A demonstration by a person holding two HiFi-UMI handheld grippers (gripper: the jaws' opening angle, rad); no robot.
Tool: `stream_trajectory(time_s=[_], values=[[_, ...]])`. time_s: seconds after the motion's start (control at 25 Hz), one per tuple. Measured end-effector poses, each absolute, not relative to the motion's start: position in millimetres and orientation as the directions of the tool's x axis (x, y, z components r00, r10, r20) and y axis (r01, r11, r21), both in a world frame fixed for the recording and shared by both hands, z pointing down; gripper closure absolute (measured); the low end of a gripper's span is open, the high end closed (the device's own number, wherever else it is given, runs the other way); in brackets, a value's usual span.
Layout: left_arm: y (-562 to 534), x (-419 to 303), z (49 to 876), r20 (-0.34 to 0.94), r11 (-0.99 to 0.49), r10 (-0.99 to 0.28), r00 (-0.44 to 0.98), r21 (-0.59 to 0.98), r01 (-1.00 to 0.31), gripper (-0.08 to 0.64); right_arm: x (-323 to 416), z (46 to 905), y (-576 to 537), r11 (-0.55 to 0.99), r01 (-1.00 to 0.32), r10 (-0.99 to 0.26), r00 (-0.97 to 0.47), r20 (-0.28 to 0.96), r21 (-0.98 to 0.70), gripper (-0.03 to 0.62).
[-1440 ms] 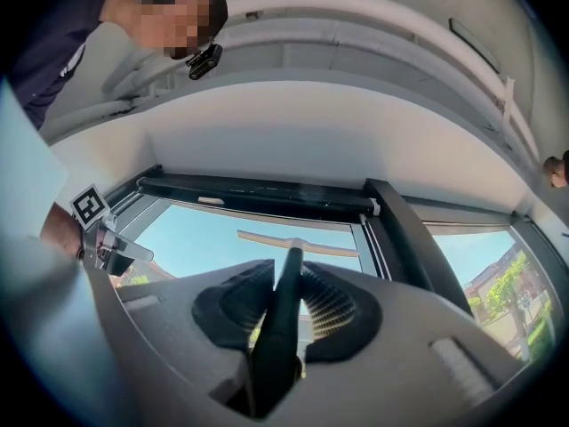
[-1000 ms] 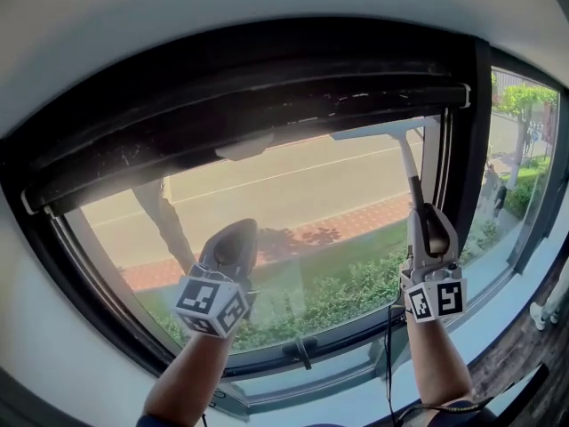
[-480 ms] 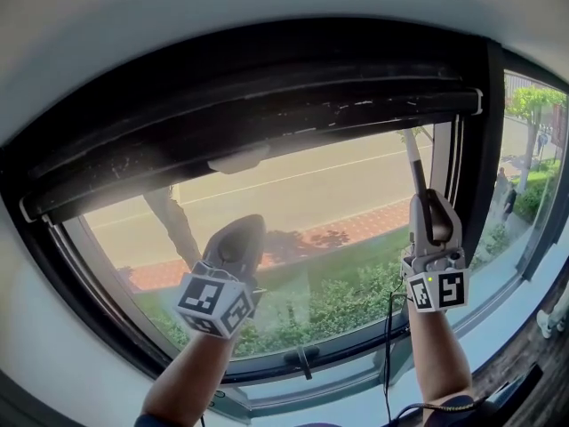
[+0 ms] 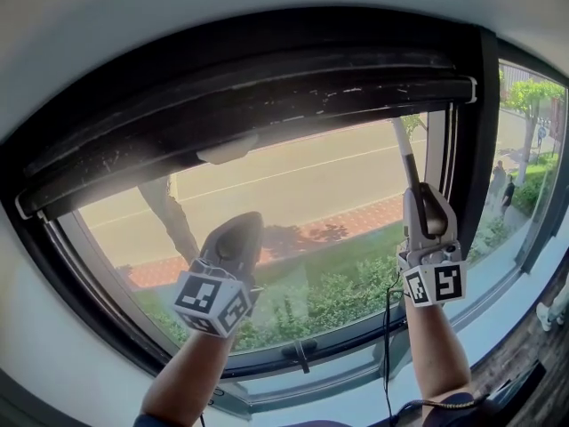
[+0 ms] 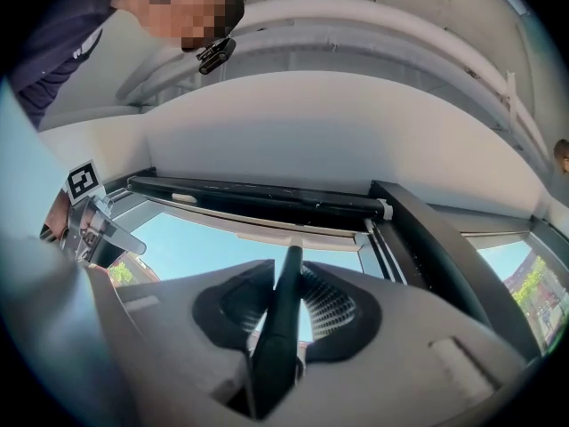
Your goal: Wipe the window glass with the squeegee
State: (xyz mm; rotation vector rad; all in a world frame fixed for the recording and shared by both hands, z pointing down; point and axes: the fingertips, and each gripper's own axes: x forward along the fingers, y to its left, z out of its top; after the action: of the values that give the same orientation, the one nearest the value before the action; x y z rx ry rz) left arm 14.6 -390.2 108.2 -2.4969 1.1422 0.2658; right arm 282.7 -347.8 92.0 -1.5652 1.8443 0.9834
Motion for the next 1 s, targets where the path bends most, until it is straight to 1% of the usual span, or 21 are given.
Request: stream_trajectory(time_s=[1.0], values=[[-375,17,139,-0.278,-0.657,-0.663,0.695,-0.229,-0.719,0.555,277,146,-334,0.043,-0.985,-0.693,-0.152,-0.705,0.17,0.491]])
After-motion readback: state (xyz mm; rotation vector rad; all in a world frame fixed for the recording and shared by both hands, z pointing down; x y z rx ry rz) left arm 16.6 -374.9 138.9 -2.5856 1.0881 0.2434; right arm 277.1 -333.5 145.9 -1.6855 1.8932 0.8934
